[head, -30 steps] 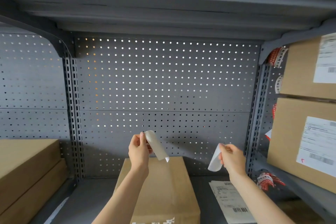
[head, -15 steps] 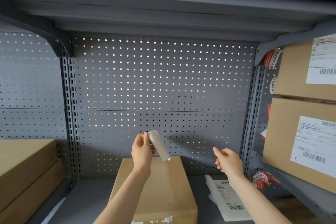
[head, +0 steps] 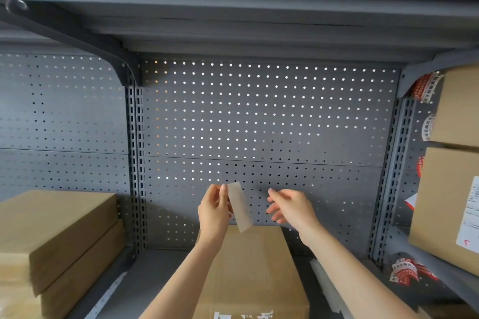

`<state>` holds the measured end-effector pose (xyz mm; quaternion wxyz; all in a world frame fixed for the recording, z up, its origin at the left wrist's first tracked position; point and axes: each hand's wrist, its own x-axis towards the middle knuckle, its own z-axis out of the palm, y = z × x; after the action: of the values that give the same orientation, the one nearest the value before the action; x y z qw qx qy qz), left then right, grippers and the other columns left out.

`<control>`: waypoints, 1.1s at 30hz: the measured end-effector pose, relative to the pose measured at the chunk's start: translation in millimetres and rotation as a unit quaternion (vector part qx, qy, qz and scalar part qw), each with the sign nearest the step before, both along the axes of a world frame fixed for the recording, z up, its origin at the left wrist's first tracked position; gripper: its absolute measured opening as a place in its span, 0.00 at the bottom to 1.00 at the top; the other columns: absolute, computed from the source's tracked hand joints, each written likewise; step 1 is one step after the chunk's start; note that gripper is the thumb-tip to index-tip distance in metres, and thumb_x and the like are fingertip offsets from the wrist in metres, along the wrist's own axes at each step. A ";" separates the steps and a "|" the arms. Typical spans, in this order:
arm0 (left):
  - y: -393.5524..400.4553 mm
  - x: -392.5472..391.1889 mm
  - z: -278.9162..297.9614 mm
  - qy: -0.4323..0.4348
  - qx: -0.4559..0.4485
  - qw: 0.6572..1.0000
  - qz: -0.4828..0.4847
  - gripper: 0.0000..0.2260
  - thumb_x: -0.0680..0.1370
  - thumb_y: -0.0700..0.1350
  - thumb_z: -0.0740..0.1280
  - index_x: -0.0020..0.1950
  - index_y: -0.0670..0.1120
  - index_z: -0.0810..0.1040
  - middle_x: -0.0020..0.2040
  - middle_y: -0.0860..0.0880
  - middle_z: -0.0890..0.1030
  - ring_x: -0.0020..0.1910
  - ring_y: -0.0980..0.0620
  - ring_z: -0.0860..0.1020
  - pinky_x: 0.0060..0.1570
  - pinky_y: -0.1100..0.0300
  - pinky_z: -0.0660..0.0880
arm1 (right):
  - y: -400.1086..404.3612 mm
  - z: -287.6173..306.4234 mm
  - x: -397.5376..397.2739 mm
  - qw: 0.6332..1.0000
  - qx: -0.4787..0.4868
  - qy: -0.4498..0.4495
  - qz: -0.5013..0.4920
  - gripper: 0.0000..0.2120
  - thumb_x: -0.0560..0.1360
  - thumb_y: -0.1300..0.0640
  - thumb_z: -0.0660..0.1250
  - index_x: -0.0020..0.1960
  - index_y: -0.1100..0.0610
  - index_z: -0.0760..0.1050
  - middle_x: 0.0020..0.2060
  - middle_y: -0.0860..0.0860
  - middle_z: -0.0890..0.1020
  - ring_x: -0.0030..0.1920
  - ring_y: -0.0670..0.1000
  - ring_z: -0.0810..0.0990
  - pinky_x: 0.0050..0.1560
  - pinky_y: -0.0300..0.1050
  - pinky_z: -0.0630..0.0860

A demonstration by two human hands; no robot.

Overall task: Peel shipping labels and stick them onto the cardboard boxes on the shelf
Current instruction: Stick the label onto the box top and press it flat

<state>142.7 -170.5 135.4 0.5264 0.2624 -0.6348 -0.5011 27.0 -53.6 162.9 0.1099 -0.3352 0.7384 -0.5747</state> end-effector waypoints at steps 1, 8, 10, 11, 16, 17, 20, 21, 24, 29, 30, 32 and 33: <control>-2.0 3.3 1.2 -0.003 -0.012 1.000 0.007 0.13 0.81 0.48 0.58 0.40 0.42 0.72 0.32 0.49 0.74 0.28 0.55 0.72 0.31 0.65 0.71 | -5.2 3.5 5.0 1.000 -0.002 -0.008 0.009 0.13 0.77 0.50 0.64 0.44 0.58 0.80 0.34 0.53 0.85 0.30 0.49 0.79 0.34 0.41 0.77; -17.0 25.0 2.7 -0.070 -0.101 0.990 0.071 0.11 0.80 0.49 0.60 0.38 0.53 0.71 0.31 0.53 0.75 0.32 0.51 0.72 0.35 0.55 0.69 | -29.3 22.0 35.7 0.993 -0.001 -0.096 0.075 0.17 0.77 0.48 0.64 0.49 0.63 0.80 0.42 0.59 0.86 0.35 0.55 0.83 0.39 0.45 0.81; -19.8 30.3 1.7 -0.124 -0.142 0.977 0.102 0.09 0.80 0.50 0.60 0.41 0.53 0.72 0.33 0.55 0.77 0.36 0.52 0.75 0.37 0.56 0.70 | -33.9 23.1 39.4 0.989 0.002 -0.121 0.086 0.19 0.76 0.46 0.65 0.49 0.64 0.80 0.41 0.59 0.86 0.37 0.57 0.85 0.42 0.47 0.83; -20.3 32.5 1.1 -0.144 -0.165 0.969 0.112 0.08 0.80 0.50 0.60 0.42 0.53 0.72 0.35 0.56 0.77 0.38 0.53 0.76 0.37 0.57 0.69 | -35.9 23.2 40.2 0.987 0.003 -0.134 0.090 0.20 0.75 0.45 0.66 0.49 0.63 0.80 0.40 0.58 0.86 0.38 0.58 0.86 0.45 0.49 0.83; -20.0 39.1 -1.3 -0.200 -0.270 0.934 0.124 0.06 0.79 0.53 0.61 0.48 0.52 0.75 0.41 0.59 0.77 0.40 0.58 0.74 0.36 0.68 0.66 | -45.6 22.4 40.3 0.980 0.005 -0.178 0.091 0.22 0.71 0.44 0.70 0.50 0.63 0.79 0.40 0.58 0.86 0.40 0.58 0.86 0.45 0.50 0.83; -20.0 39.3 -1.9 -0.206 -0.291 0.926 0.123 0.07 0.78 0.55 0.62 0.49 0.53 0.75 0.41 0.58 0.77 0.39 0.58 0.74 0.35 0.68 0.66 | -46.8 22.2 40.0 0.979 0.003 -0.181 0.091 0.21 0.71 0.45 0.71 0.50 0.63 0.80 0.41 0.58 0.86 0.40 0.58 0.86 0.45 0.50 0.83; -21.6 37.6 -5.0 -0.218 -0.342 0.906 0.119 0.09 0.76 0.57 0.64 0.50 0.54 0.75 0.39 0.58 0.75 0.38 0.60 0.72 0.33 0.70 0.64 | -48.2 22.3 39.4 0.980 -0.006 -0.176 0.094 0.15 0.73 0.51 0.71 0.48 0.63 0.81 0.40 0.58 0.86 0.38 0.56 0.86 0.44 0.48 0.83; -22.2 36.6 -6.1 -0.220 -0.352 0.902 0.118 0.09 0.76 0.58 0.65 0.50 0.54 0.75 0.38 0.59 0.74 0.38 0.61 0.71 0.32 0.71 0.63 | -48.5 22.3 38.7 0.980 -0.012 -0.175 0.093 0.11 0.74 0.54 0.70 0.47 0.63 0.81 0.40 0.58 0.86 0.37 0.56 0.85 0.43 0.47 0.83; -23.4 33.7 -9.5 -0.221 -0.370 0.895 0.114 0.08 0.74 0.59 0.66 0.49 0.58 0.72 0.37 0.61 0.73 0.38 0.61 0.71 0.32 0.73 0.62 | -51.4 18.7 33.2 0.983 -0.026 -0.165 0.080 0.05 0.74 0.63 0.68 0.45 0.65 0.81 0.39 0.58 0.84 0.36 0.56 0.84 0.44 0.49 0.83; -24.1 25.9 -14.2 -0.203 -0.388 0.892 0.113 0.12 0.72 0.63 0.62 0.48 0.58 0.68 0.37 0.61 0.73 0.42 0.60 0.72 0.29 0.71 0.62 | -53.1 17.4 27.9 0.985 -0.051 -0.150 0.069 0.09 0.74 0.71 0.63 0.50 0.65 0.80 0.43 0.59 0.85 0.35 0.55 0.84 0.35 0.44 0.83; -25.1 24.4 -15.2 -0.204 -0.388 0.892 0.112 0.12 0.72 0.63 0.63 0.49 0.58 0.68 0.37 0.61 0.72 0.41 0.60 0.72 0.29 0.71 0.63 | -53.1 17.2 26.8 0.985 -0.058 -0.146 0.068 0.09 0.74 0.71 0.63 0.49 0.65 0.80 0.43 0.59 0.85 0.36 0.55 0.84 0.35 0.44 0.83; -27.0 22.3 -16.6 -0.212 -0.383 0.893 0.105 0.13 0.71 0.62 0.66 0.49 0.58 0.70 0.38 0.61 0.72 0.40 0.62 0.71 0.30 0.68 0.66 | -52.0 17.4 24.0 0.987 -0.076 -0.129 0.050 0.08 0.74 0.70 0.63 0.47 0.64 0.80 0.43 0.58 0.84 0.38 0.56 0.84 0.34 0.43 0.82; -27.0 22.4 -16.8 -0.216 -0.380 0.894 0.101 0.13 0.71 0.62 0.67 0.49 0.58 0.71 0.38 0.61 0.72 0.39 0.62 0.71 0.31 0.66 0.69 | -51.3 17.7 21.5 0.988 -0.087 -0.121 0.037 0.08 0.74 0.70 0.63 0.46 0.62 0.79 0.43 0.57 0.84 0.40 0.56 0.84 0.33 0.42 0.81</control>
<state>165.0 -197.5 118.6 0.4840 0.2069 -0.8447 -0.0972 48.5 -104.9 180.6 0.1902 -0.2986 0.6542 -0.6683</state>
